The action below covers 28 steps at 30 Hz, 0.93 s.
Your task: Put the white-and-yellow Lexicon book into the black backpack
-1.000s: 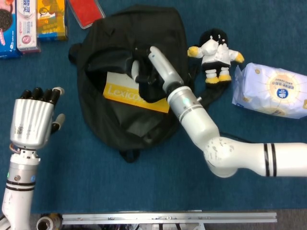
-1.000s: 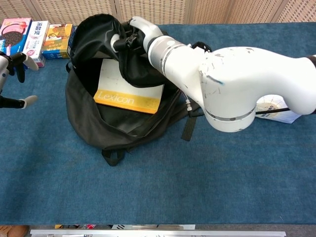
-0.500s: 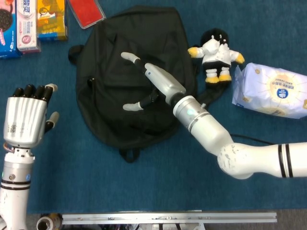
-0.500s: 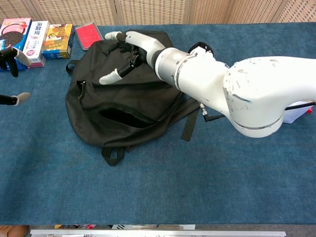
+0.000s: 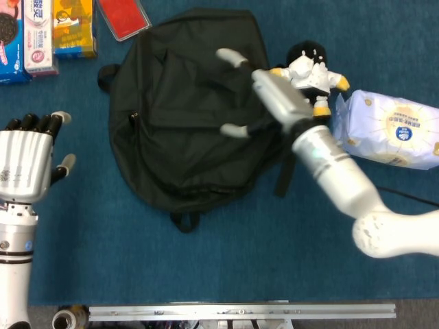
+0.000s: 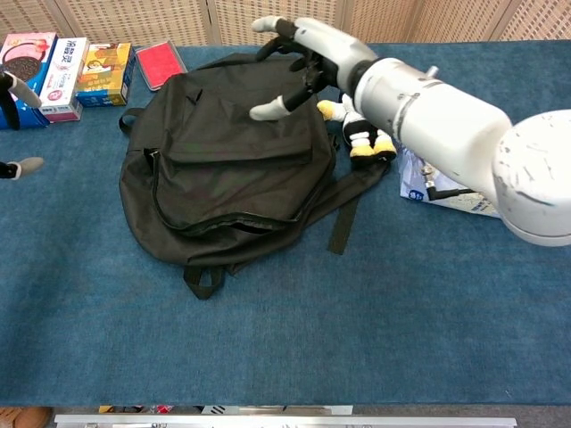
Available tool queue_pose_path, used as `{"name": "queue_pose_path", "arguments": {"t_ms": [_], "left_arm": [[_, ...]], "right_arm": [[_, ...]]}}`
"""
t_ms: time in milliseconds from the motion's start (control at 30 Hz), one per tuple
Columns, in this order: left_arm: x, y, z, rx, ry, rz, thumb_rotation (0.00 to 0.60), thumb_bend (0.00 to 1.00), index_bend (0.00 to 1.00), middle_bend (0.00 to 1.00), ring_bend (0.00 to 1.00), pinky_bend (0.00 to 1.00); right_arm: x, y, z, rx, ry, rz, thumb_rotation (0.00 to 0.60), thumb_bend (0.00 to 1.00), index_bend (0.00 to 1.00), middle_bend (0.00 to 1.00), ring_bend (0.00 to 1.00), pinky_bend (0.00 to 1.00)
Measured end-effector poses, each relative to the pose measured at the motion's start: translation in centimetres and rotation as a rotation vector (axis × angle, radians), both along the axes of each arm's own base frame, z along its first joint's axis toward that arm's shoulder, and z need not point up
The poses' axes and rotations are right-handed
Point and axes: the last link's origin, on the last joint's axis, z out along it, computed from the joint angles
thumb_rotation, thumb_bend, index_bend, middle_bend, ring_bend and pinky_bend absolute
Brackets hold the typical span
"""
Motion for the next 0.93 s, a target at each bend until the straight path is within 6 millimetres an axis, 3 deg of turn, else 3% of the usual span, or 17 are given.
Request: {"name": "queue_pose_path", "arguments": {"t_ms": [267,500,700,933], "left_arm": [[-1.5,0.4,0.9,-0.056,-0.035,0.071,0.600,0.13,0.36,0.51,0.41,0.51],[-2.8,0.4,2.0,-0.049,-0.076,0.124,0.600,0.13,0.36,0.50,0.40,0.50],[-3.8,-0.5,3.1,-0.034,-0.108,0.149,0.600,0.13,0.36,0.50,0.40,0.48],[-4.3,-2.2,3.8,-0.030,-0.118,0.147,0.600,0.13,0.37,0.50,0.40,0.48]], "right_arm": [[-8.0,0.8,5.0,-0.235,0.285,0.049,0.600,0.26,0.22,0.37,0.21,0.35],[-15.2,4.0,9.7,-0.331,0.462,0.016,0.600,0.27,0.24,0.37,0.21,0.35],[-19.5,7.3,12.1,-0.387,0.507,-0.028,0.600,0.27,0.25,0.37,0.21,0.35],[-22.5,10.5,14.6,-0.486,0.555,-0.048,0.600,0.26,0.25,0.38,0.21,0.35]]}}
